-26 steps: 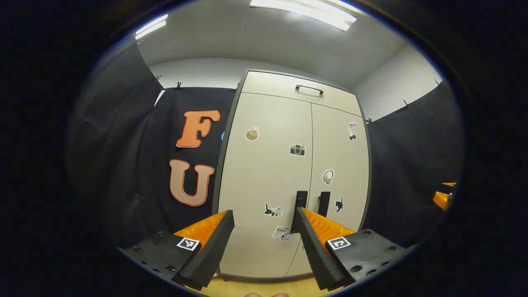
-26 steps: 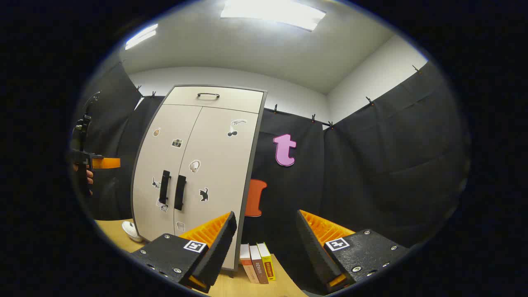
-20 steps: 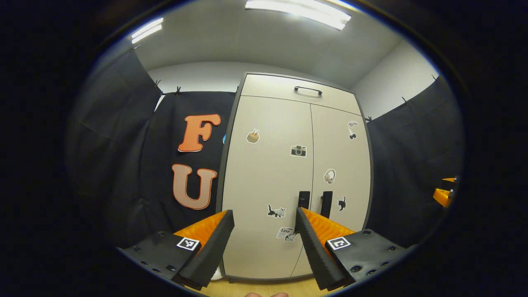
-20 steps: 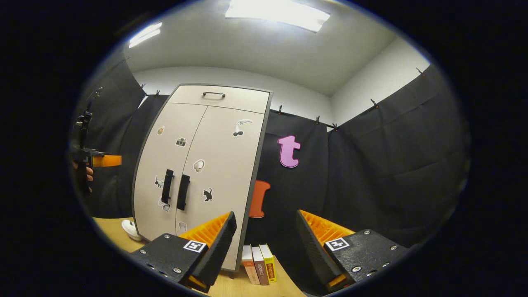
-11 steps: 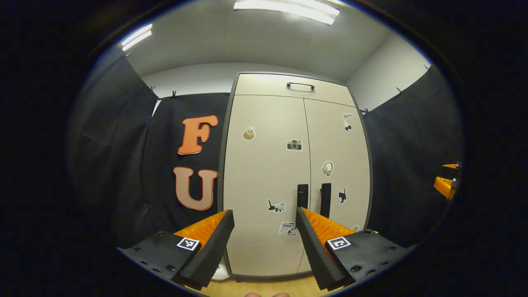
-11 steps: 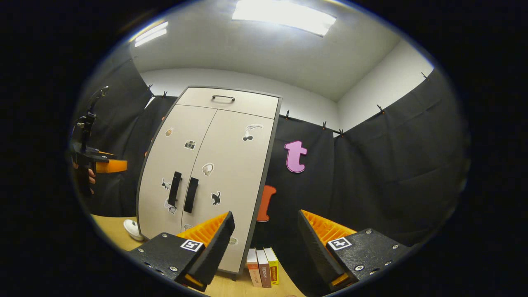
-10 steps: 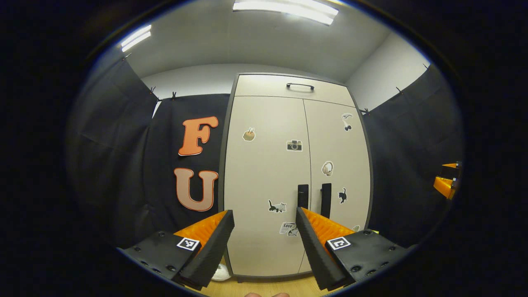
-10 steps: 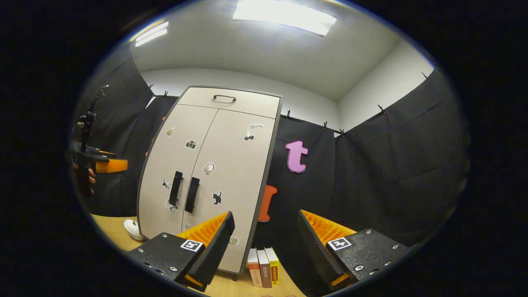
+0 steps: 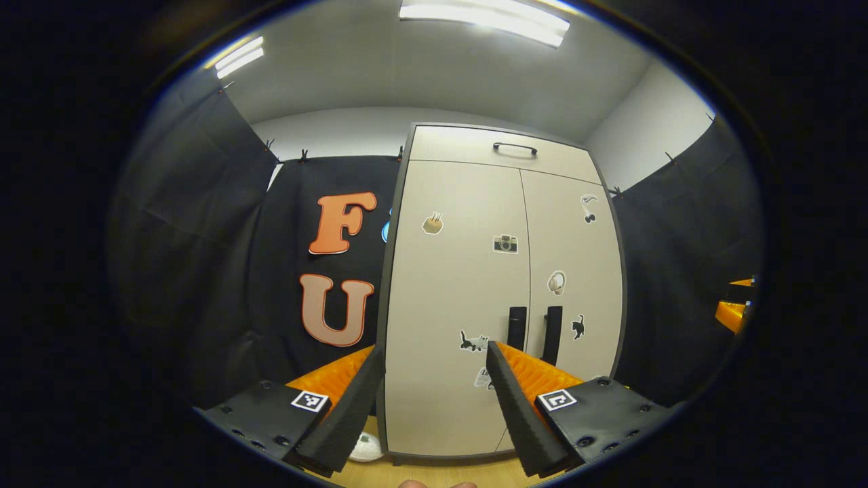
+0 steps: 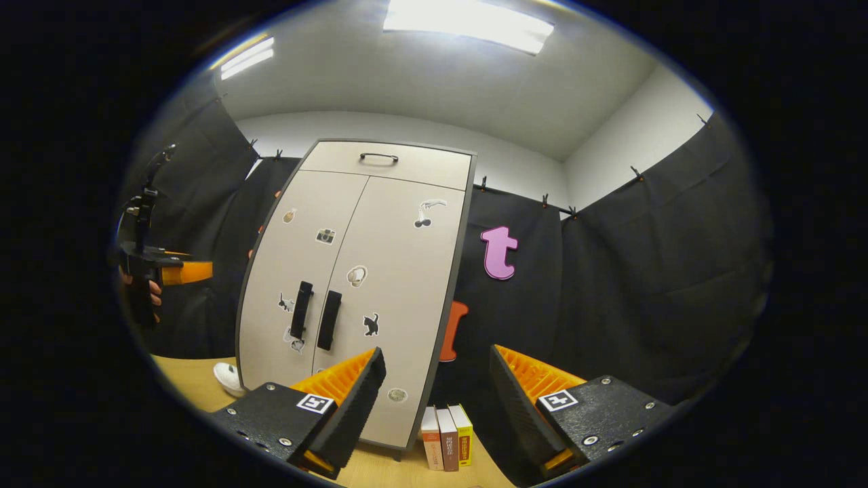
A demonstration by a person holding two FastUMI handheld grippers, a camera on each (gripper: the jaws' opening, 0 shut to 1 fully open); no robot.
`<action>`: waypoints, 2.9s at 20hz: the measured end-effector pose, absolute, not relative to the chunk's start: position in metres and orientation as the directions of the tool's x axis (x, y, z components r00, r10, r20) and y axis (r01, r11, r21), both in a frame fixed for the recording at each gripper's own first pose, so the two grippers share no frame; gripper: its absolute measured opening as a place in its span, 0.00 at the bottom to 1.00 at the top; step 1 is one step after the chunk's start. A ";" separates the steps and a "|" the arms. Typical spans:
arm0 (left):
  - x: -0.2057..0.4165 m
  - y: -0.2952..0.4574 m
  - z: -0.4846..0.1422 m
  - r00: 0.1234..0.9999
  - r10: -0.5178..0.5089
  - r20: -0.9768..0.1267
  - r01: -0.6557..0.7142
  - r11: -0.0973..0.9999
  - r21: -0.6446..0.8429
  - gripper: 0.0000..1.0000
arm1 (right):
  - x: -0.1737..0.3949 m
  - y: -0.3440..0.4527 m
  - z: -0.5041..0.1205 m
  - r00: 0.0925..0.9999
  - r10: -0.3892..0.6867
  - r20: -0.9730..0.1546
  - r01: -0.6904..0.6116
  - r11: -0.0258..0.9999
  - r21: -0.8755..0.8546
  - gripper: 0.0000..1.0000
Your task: Open the right door of the double-door shoe cabinet with the right hand, and open the left door with the left hand.
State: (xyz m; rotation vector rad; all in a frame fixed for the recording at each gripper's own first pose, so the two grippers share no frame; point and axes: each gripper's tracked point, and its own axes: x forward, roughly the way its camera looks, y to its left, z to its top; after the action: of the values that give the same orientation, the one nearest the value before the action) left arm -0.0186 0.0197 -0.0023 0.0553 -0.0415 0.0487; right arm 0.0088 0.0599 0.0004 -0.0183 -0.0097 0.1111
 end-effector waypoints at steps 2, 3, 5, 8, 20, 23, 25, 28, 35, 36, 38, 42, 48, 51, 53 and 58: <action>-0.018 0.021 -0.002 0.998 0.042 0.051 -0.045 0.997 0.061 0.96 | 0.011 0.065 -0.002 0.993 0.120 0.003 -0.120 0.993 -0.010 0.94; -0.018 0.023 0.001 0.997 0.050 0.065 -0.054 0.996 0.065 0.96 | 0.014 0.068 -0.004 0.992 0.125 -0.001 -0.125 0.992 -0.003 0.94; -0.019 0.029 -0.001 0.996 0.070 0.064 -0.075 0.993 0.088 0.96 | 0.017 0.076 -0.007 0.991 0.135 -0.015 -0.135 0.991 0.000 0.94; -0.016 0.037 -0.010 0.996 0.078 0.042 -0.081 0.993 0.088 0.96 | 0.022 0.084 -0.007 0.989 0.143 -0.018 -0.144 0.990 -0.007 0.94; 0.020 0.073 -0.047 0.998 0.055 0.000 -0.055 0.996 0.071 0.96 | 0.077 0.135 -0.039 0.977 0.198 -0.082 -0.194 0.980 0.049 0.93; 0.025 0.079 -0.049 0.998 0.056 0.007 -0.056 0.995 0.087 0.96 | 0.095 0.156 -0.050 0.969 0.224 -0.107 -0.218 0.974 0.060 0.93; 0.028 0.085 -0.054 0.998 0.067 0.005 -0.067 0.993 0.094 0.96 | 0.107 0.172 -0.056 0.962 0.247 -0.120 -0.239 0.968 0.079 0.93; 0.034 0.096 -0.063 0.997 0.077 -0.013 -0.075 0.992 0.097 0.96 | 0.125 0.196 -0.058 0.950 0.287 -0.123 -0.273 0.954 0.120 0.93; 0.037 0.126 -0.086 0.995 0.094 -0.042 -0.091 0.993 0.080 0.96 | 0.175 0.260 -0.065 0.920 0.364 -0.143 -0.338 0.924 0.177 0.90; 0.037 0.132 -0.088 0.994 0.099 -0.044 -0.095 0.992 0.079 0.96 | 0.181 0.268 -0.065 0.916 0.373 -0.149 -0.344 0.920 0.188 0.90; 0.039 0.137 -0.091 0.994 0.097 -0.045 -0.093 0.992 0.084 0.96 | 0.192 0.278 -0.067 0.913 0.374 -0.165 -0.342 0.920 0.194 0.89; 0.034 0.143 -0.092 0.995 0.092 -0.047 -0.087 0.991 0.097 0.96 | 0.212 0.294 -0.070 0.912 0.362 -0.194 -0.318 0.921 0.225 0.85; 0.030 0.141 -0.093 0.994 0.095 -0.050 -0.088 0.988 0.124 0.98 | 0.229 0.310 -0.079 0.898 0.344 -0.275 -0.271 0.923 0.272 0.70; 0.027 0.140 -0.093 0.994 0.097 -0.052 -0.089 0.986 0.138 0.96 | 0.239 0.305 -0.086 0.915 0.278 -0.291 -0.210 0.947 0.243 0.61; 0.025 0.142 -0.093 0.993 0.106 -0.057 -0.096 0.983 0.156 0.96 | 0.241 0.307 -0.095 0.900 0.269 -0.343 -0.191 0.950 0.245 0.55; 0.021 0.141 -0.086 0.992 0.120 -0.041 -0.111 0.978 0.175 0.96 | 0.249 0.312 -0.093 0.905 0.268 -0.331 -0.172 0.941 0.291 0.40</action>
State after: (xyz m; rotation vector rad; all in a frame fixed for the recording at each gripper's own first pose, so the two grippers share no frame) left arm 0.0215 0.1414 -0.0861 0.1729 0.0511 0.1161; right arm 0.2492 0.3117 -0.0930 0.2596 0.3764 0.2301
